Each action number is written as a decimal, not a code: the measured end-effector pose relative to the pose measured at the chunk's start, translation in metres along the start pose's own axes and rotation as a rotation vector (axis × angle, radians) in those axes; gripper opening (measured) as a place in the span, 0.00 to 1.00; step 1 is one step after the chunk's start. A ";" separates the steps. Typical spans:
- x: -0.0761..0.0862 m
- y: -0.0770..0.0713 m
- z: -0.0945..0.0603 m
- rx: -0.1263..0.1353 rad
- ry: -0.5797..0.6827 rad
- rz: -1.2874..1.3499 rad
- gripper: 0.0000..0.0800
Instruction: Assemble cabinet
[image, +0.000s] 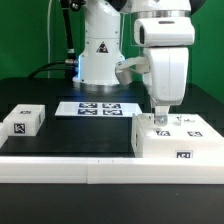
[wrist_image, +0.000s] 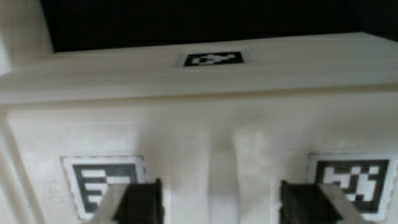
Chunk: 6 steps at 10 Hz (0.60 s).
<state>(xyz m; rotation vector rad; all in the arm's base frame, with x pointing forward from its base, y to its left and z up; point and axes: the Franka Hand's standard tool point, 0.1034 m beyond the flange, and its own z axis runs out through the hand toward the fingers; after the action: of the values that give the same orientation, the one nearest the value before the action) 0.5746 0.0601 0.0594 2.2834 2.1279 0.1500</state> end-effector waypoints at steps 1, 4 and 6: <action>0.000 0.000 0.000 0.000 0.000 0.000 0.63; 0.000 0.000 0.000 0.001 0.000 0.000 0.96; -0.001 0.000 -0.001 -0.005 0.002 0.010 0.99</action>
Offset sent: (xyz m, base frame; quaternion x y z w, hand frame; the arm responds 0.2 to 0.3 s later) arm 0.0000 0.0000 0.0000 0.0000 0.0000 0.0000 1.0000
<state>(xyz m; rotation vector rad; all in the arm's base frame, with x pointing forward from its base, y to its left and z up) 0.5744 0.0596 0.0601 2.2924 2.1145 0.1582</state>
